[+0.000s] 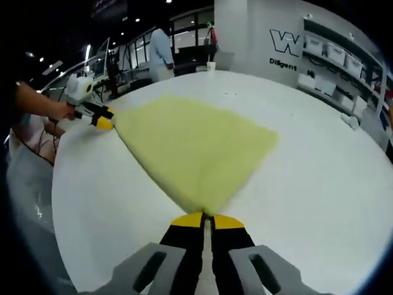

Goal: Fold the garment on the visible template until the final outline fits inside the template.

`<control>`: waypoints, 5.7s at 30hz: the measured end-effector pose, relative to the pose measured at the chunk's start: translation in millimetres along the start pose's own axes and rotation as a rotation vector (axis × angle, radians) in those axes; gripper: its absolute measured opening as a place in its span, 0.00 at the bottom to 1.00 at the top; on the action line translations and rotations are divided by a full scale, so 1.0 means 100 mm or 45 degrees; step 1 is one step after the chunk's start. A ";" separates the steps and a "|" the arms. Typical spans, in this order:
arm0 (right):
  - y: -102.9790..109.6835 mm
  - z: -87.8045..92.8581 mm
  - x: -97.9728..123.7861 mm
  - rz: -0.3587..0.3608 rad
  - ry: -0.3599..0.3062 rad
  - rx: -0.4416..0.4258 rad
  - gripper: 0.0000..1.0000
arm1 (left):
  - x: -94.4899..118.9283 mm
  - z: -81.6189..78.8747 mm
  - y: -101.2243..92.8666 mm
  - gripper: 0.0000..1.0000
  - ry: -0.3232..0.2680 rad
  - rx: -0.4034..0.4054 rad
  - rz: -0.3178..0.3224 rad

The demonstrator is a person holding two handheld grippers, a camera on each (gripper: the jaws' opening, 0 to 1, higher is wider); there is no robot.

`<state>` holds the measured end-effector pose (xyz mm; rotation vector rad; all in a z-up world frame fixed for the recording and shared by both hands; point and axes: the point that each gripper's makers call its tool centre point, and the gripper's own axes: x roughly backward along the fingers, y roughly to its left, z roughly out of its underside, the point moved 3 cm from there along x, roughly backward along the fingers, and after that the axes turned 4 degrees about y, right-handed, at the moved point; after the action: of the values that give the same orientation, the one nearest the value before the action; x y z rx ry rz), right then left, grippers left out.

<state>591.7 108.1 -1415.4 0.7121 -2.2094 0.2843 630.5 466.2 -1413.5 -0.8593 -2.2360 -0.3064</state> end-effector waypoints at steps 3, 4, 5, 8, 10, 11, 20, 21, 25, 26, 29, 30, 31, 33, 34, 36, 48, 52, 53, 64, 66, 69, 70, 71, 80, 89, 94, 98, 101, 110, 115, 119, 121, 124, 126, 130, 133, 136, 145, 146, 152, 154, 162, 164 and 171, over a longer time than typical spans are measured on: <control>-0.01 -0.01 0.03 0.007 0.001 0.015 0.00 | 0.01 0.01 0.04 0.10 0.002 0.020 -0.014; -0.01 -0.01 0.05 0.014 -0.004 0.029 0.00 | 0.02 0.01 0.04 0.07 -0.001 0.018 -0.011; -0.02 -0.01 0.07 0.019 -0.006 0.034 0.00 | 0.02 0.01 0.03 0.07 -0.003 0.038 -0.002; -0.07 0.04 0.08 0.055 0.025 0.036 0.00 | 0.03 0.05 0.03 0.05 0.020 -0.008 -0.012; -0.11 0.08 0.11 0.069 0.034 -0.002 0.00 | 0.03 0.05 0.03 0.05 0.019 -0.016 -0.012; -0.12 0.08 0.12 0.066 0.027 -0.026 0.00 | 0.04 0.05 0.03 0.05 0.020 -0.010 -0.013; -0.10 -0.13 0.17 0.100 -0.042 0.010 0.00 | 0.16 0.01 0.04 0.12 -0.008 -0.013 -0.031; -0.10 -0.15 0.17 0.108 -0.050 0.009 0.00 | 0.18 -0.03 0.05 0.15 -0.030 -0.028 -0.044; -0.08 -0.31 0.18 0.142 -0.120 0.031 0.00 | 0.22 -0.17 0.10 0.22 -0.091 -0.082 -0.105; -0.05 -0.33 0.16 0.133 -0.135 0.025 0.00 | 0.22 -0.21 0.10 0.23 -0.108 -0.097 -0.118; 0.09 -0.34 0.05 0.068 -0.119 0.003 0.02 | 0.19 -0.30 0.05 0.22 -0.140 -0.112 -0.112; 0.12 -0.32 0.02 0.065 -0.110 0.009 0.04 | 0.14 -0.32 0.00 0.22 -0.136 -0.091 -0.088; 0.15 -0.31 -0.02 0.059 -0.106 0.017 0.05 | 0.10 -0.32 -0.04 0.22 -0.124 -0.072 -0.065; 0.21 -0.26 -0.08 0.050 -0.080 0.025 0.05 | 0.02 -0.30 -0.11 0.23 -0.097 -0.062 -0.032; 0.23 -0.25 -0.09 0.049 -0.070 0.026 0.04 | -0.03 -0.28 -0.16 0.24 -0.082 -0.056 -0.021; 0.23 -0.20 -0.13 0.062 -0.048 0.027 0.04 | -0.09 -0.21 -0.20 0.24 -0.031 -0.049 -0.018; 0.17 -0.08 -0.17 0.085 0.020 0.032 0.00 | -0.18 -0.11 -0.13 0.22 0.014 -0.046 -0.050; 0.12 -0.11 -0.21 0.104 0.012 0.048 0.00 | -0.21 -0.13 -0.12 0.23 0.011 -0.079 -0.067; 0.10 -0.13 -0.22 0.109 0.010 0.047 0.00 | -0.22 -0.14 -0.11 0.23 0.008 -0.084 -0.071; -0.04 -0.25 -0.31 0.142 0.007 0.042 0.00 | -0.37 -0.31 0.01 0.23 0.016 -0.095 -0.104; -0.06 -0.26 -0.32 0.140 0.014 0.051 0.00 | -0.38 -0.32 0.03 0.23 0.019 -0.105 -0.104; -0.05 -0.26 -0.32 0.131 0.021 0.035 0.00 | -0.37 -0.31 0.01 0.24 0.027 -0.091 -0.104; -0.04 -0.26 -0.32 0.128 0.018 0.033 0.00 | -0.35 -0.29 0.00 0.25 0.030 -0.104 -0.103; -0.03 -0.25 -0.31 0.127 0.017 0.033 0.00 | -0.35 -0.28 -0.02 0.26 0.035 -0.117 -0.097; 0.00 -0.23 -0.14 0.148 0.015 0.026 0.20 | -0.23 -0.20 -0.09 0.40 0.058 -0.132 -0.095; 0.00 -0.22 0.04 0.161 -0.002 -0.028 0.30 | -0.05 -0.13 -0.11 0.39 0.067 -0.116 -0.104; 0.07 -0.26 0.13 0.151 -0.028 -0.038 0.35 | 0.09 -0.16 -0.11 0.41 0.042 -0.100 -0.117; 0.13 -0.29 0.21 0.139 -0.058 -0.050 0.42 | 0.22 -0.16 -0.14 0.43 0.009 -0.058 -0.118; 0.16 -0.31 0.28 0.138 -0.078 -0.058 0.45 | 0.31 -0.17 -0.20 0.44 -0.037 -0.033 -0.110; 0.31 -0.40 0.46 0.138 -0.153 -0.078 0.56 | 0.43 -0.25 -0.33 0.55 -0.117 0.029 -0.084; 0.39 -0.46 0.54 0.141 -0.182 -0.070 0.61 | 0.48 -0.34 -0.41 0.62 -0.163 0.053 -0.072; 0.45 -0.52 0.63 0.156 -0.215 -0.067 0.64 | 0.55 -0.40 -0.48 0.65 -0.190 0.054 -0.071; 0.47 -0.54 0.67 0.163 -0.232 -0.078 0.66 | 0.60 -0.42 -0.52 0.67 -0.193 0.045 -0.077; 0.52 -0.54 0.69 0.160 -0.255 -0.099 0.71 | 0.66 -0.42 -0.55 0.70 -0.205 0.043 -0.080; 0.58 -0.53 0.70 0.152 -0.257 -0.100 0.74 | 0.71 -0.41 -0.57 0.72 -0.206 0.050 -0.082; 0.66 -0.51 0.71 0.133 -0.259 -0.094 0.77 | 0.81 -0.36 -0.62 0.76 -0.224 0.071 -0.095; 0.71 -0.51 0.73 0.116 -0.264 -0.080 0.80 | 0.86 -0.31 -0.66 0.79 -0.227 0.092 -0.110; 0.74 -0.51 0.79 0.111 -0.289 -0.084 0.83 | 0.91 -0.26 -0.72 0.82 -0.226 0.096 -0.127; 0.81 -0.35 0.97 0.121 -0.363 -0.170 0.94 | 1.05 -0.04 -0.88 0.87 -0.214 0.119 -0.176; 0.82 -0.34 0.98 0.123 -0.363 -0.179 0.94 | 1.05 -0.02 -0.87 0.88 -0.211 0.134 -0.177; 0.85 -0.26 0.98 0.159 -0.397 -0.204 0.99 | 1.04 0.01 -0.93 0.93 -0.243 0.132 -0.197; 0.88 -0.23 0.96 0.162 -0.395 -0.200 0.99 | 1.05 0.00 -0.97 0.96 -0.257 0.114 -0.202; 1.02 -0.15 0.93 0.146 -0.378 -0.157 0.99 | 1.02 0.06 -1.05 0.97 -0.257 0.089 -0.202; 1.03 -0.14 0.93 0.146 -0.377 -0.157 0.99 | 1.02 0.08 -1.05 0.97 -0.242 0.082 -0.203; 1.03 -0.13 0.95 0.161 -0.386 -0.138 0.99 | 1.06 0.07 -1.03 0.97 -0.265 0.068 -0.223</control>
<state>489.5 160.1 -1333.8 0.5877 -2.5416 0.1233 502.9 443.8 -1342.3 -0.6951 -2.5078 -0.2468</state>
